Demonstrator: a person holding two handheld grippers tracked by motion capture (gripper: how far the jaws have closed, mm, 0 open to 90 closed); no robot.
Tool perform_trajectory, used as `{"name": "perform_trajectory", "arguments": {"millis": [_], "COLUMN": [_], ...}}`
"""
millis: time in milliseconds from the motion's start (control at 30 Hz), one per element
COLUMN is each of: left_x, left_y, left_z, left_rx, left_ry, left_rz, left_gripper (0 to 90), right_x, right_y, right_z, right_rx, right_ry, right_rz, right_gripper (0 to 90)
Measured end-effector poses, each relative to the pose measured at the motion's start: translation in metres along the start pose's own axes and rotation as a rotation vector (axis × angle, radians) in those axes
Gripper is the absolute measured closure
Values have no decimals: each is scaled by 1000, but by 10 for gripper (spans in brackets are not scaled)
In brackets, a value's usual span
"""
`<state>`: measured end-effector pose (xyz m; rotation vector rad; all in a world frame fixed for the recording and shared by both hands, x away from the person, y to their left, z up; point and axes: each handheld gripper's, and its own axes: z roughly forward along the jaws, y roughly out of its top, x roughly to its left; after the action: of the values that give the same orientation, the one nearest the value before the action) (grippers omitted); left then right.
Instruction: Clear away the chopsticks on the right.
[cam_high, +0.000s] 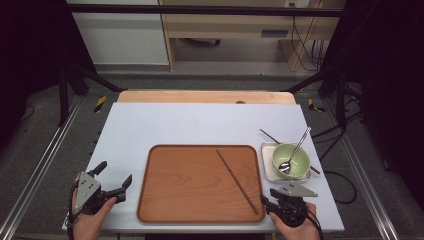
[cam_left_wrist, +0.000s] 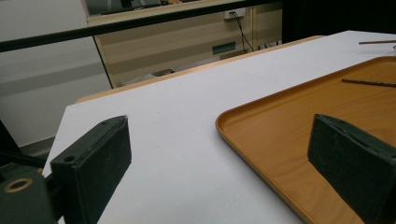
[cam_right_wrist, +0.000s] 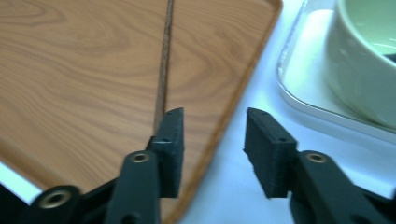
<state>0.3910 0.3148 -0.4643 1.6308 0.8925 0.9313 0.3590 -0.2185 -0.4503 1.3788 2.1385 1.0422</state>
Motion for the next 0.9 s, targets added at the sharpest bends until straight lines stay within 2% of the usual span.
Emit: {"name": "perform_trajectory", "arguments": {"millis": [100, 200, 300, 400, 433, 467, 500, 533, 600, 700, 800, 833, 867, 900], "left_x": [0, -1, -1, -2, -2, -2, -2, -2, -2, -2, -2, -2, -2, -2], "left_y": [0, 1, 1, 0, 0, 0, 0, 0, 0, 0, 0, 0, 0, 0], "left_z": [0, 0, 0, 0, 0, 0, 0, 0, 1, 0, 0, 0, 1, 1], "left_rx": [-2, -6, -5, -2, -1, -1, -1, 0, 0, -3, -2, -1, -2, -1], "left_ry": [5, 14, 17, 18, 17, 17, 16, 16, 16, 20, 21, 20, 20, 19], "left_rz": [-2, -1, 0, 1, 0, 0, 0, -1, -2, -2, -3, -4, -5, -5], "left_gripper": [58, 53, 52, 52, 52, 52, 52, 52, 52, 52, 52, 52, 52, 53], "right_x": [-10, -24, -38, -51, -61, -61, -67, -78, -82, -98, -114, -125, -125, -135], "right_y": [-5, -12, -18, -24, -28, -28, -29, -30, -30, -26, -18, -11, -11, -2], "right_z": [-8, -17, -26, -35, -40, -40, -43, -48, -50, -56, -62, -64, -64, -66], "right_rx": [3, 4, 12, 23, 18, 18, 18, 14, 15, 20, 15, 17, 17, 11], "right_ry": [-11, -34, -63, -89, -92, -92, -97, -103, -106, -117, -110, -101, -101, -104], "right_rz": [-13, -6, -15, 5, 7, 7, 7, 6, 15, -23, -40, -42, -42, -77], "right_gripper": [456, 397, 364, 341, 321, 321, 306, 298, 292, 263, 315, 356, 356, 413]}}
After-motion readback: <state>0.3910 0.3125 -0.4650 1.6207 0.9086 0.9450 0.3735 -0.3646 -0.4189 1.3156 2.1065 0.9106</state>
